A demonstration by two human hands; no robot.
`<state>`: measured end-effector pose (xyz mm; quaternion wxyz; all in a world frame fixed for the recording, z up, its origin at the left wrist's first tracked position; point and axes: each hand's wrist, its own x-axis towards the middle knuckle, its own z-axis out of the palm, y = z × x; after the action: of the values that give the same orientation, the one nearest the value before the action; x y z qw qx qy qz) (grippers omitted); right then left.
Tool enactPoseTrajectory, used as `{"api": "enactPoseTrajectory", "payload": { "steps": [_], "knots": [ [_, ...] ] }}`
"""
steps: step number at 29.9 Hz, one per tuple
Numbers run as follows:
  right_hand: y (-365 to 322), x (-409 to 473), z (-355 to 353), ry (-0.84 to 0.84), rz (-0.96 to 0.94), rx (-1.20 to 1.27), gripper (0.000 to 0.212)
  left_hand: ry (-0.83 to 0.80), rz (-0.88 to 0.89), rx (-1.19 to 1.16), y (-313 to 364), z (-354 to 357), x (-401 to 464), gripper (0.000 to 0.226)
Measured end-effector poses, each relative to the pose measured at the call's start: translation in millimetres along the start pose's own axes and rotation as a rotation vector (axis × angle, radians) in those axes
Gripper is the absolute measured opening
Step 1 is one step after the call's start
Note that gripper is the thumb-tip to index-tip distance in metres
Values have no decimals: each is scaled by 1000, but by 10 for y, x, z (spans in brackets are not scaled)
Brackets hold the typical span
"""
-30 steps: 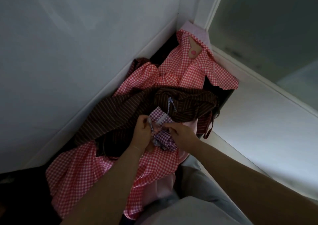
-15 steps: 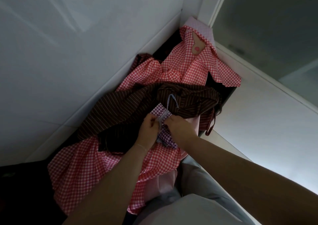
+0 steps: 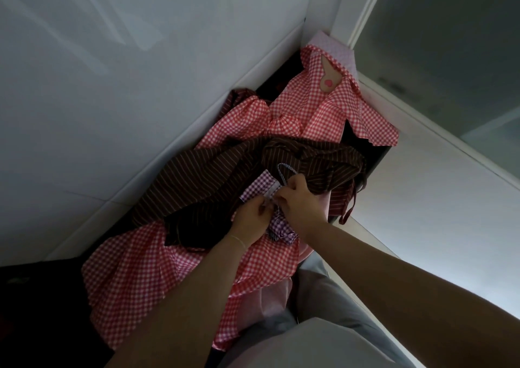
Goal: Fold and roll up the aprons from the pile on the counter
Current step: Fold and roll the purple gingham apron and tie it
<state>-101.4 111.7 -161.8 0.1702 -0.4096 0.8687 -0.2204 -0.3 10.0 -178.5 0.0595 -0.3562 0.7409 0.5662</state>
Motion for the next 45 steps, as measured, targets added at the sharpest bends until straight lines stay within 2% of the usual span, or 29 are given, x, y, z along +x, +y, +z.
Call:
{"api": "enactPoseTrajectory", "payload": {
  "steps": [2,4,9,14,17,19,23,25,29,31,35,37,40,45],
  "knots": [
    [12,-69,55,92,32,87,16,-2,-87,-77,10,5,21,20],
    [44,-150,101,140,-39,101,16,-2,-129,-101,36,-11,37,23],
    [154,-277,242,33,-183,-47,33,-8,-159,-136,88,-81,43,33],
    [115,-323,235,62,-190,-71,30,-1,-259,-169,149,-115,84,32],
    [159,-331,273,-25,-178,-96,46,-63,-362,-218,242,-173,155,31],
    [154,-324,271,-83,-136,-76,48,-123,-450,-268,314,-212,185,26],
    [164,-283,242,-109,-90,47,41,-226,-499,-185,450,-290,220,21],
    [166,-262,242,-58,-47,203,35,-275,-513,-133,472,-315,246,20],
    [34,-213,221,53,240,586,24,-314,-509,-73,477,-315,272,17],
    [-15,-182,199,58,325,683,21,-311,-508,-68,460,-302,274,18],
    [10,-216,181,8,161,459,27,-295,-485,-48,379,-285,285,12],
    [4,-216,184,-1,159,400,27,-305,-456,-44,365,-296,279,9],
    [-57,-177,166,26,179,286,20,-358,-396,21,385,-291,248,10],
    [-39,-133,182,62,38,76,13,-375,-329,13,304,-292,154,14]
  ]
}}
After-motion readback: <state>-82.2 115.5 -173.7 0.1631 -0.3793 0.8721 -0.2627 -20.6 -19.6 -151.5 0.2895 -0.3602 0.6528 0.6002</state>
